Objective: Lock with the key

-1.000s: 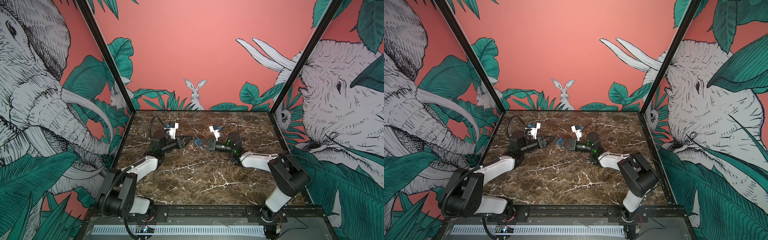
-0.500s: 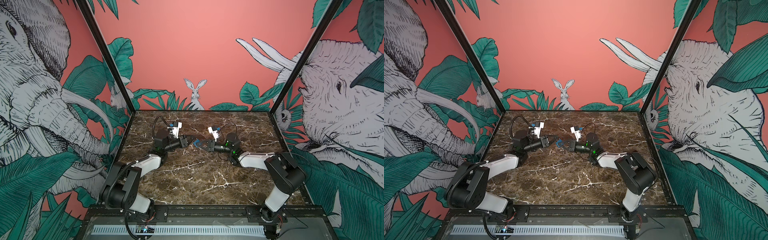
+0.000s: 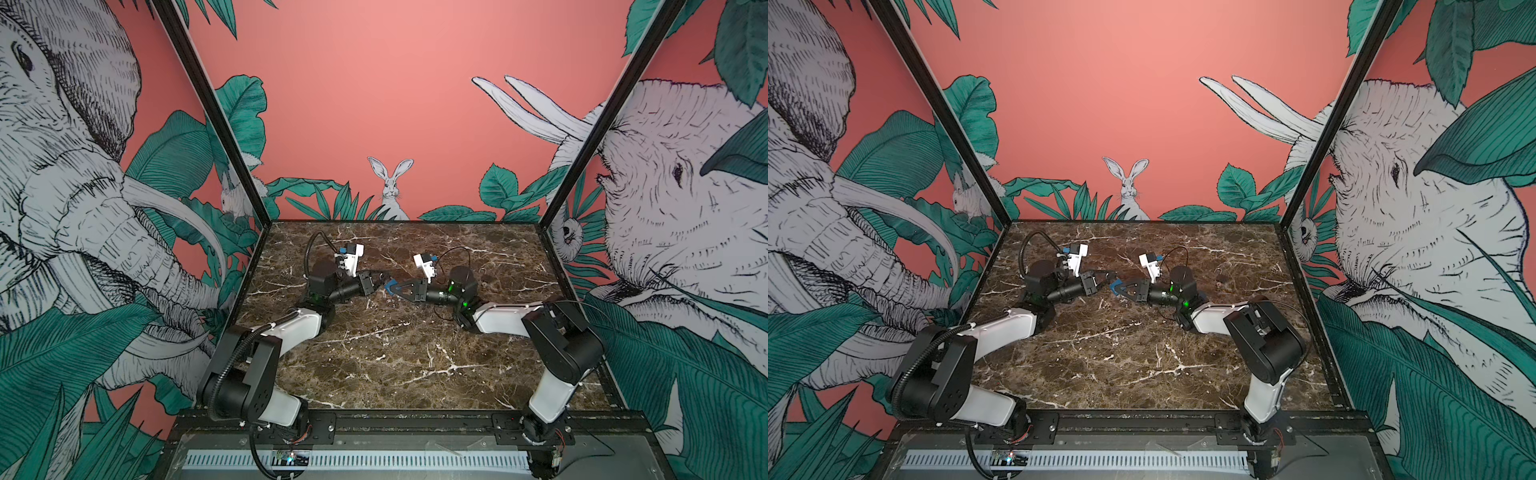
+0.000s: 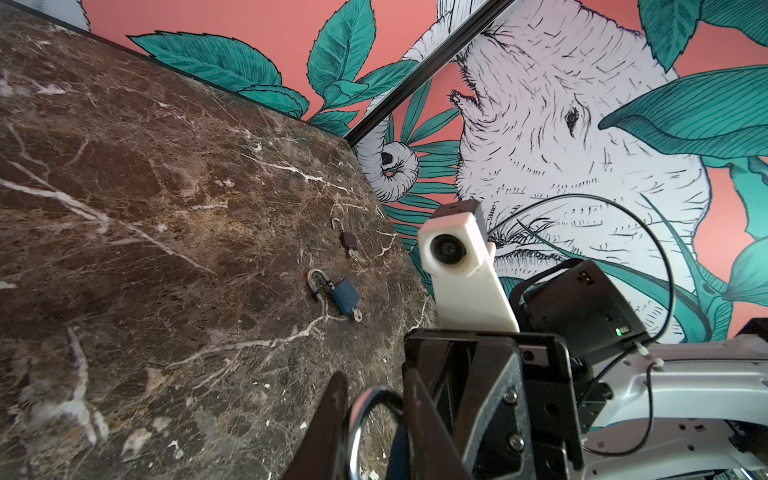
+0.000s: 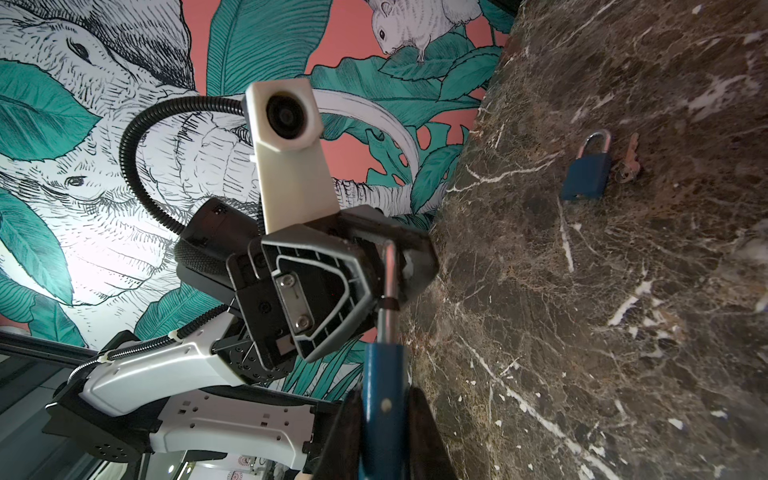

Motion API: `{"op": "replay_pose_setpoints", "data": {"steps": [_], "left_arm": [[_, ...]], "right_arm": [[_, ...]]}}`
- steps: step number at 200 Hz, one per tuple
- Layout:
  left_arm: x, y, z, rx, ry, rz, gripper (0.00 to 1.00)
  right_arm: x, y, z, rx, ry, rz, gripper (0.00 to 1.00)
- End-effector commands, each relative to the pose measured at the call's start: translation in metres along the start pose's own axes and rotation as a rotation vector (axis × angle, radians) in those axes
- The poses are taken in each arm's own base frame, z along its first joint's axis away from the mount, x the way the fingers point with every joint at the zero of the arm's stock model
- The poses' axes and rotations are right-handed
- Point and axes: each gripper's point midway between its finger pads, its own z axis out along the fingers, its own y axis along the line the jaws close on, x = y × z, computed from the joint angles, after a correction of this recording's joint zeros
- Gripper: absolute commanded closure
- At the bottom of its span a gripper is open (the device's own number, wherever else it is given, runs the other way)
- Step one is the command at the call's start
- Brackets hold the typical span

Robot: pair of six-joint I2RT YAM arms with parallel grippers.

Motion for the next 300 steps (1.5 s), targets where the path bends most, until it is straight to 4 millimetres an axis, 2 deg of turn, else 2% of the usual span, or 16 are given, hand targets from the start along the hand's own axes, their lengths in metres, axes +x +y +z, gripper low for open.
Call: {"op": "replay_pose_setpoints", "data": {"steps": [1, 92, 191, 300], "left_arm": [[-0.01, -0.011, -0.001, 0.014, -0.017, 0.034, 0.79], [-0.017, 0.004, -0.008, -0.037, -0.042, 0.014, 0.78], [-0.013, -0.001, -0.006, 0.009, -0.012, 0.005, 0.8], [-0.011, 0.004, -0.005, -0.003, -0.001, -0.011, 0.92]], "right_arm": [[-0.011, 0.029, 0.004, -0.089, -0.017, -0.094, 1.0], [-0.01, 0.028, 0.004, -0.086, -0.012, -0.098, 1.0], [-0.013, 0.03, 0.005, -0.089, -0.017, -0.101, 1.0], [-0.013, 0.03, 0.005, -0.094, -0.019, -0.099, 1.0]]}}
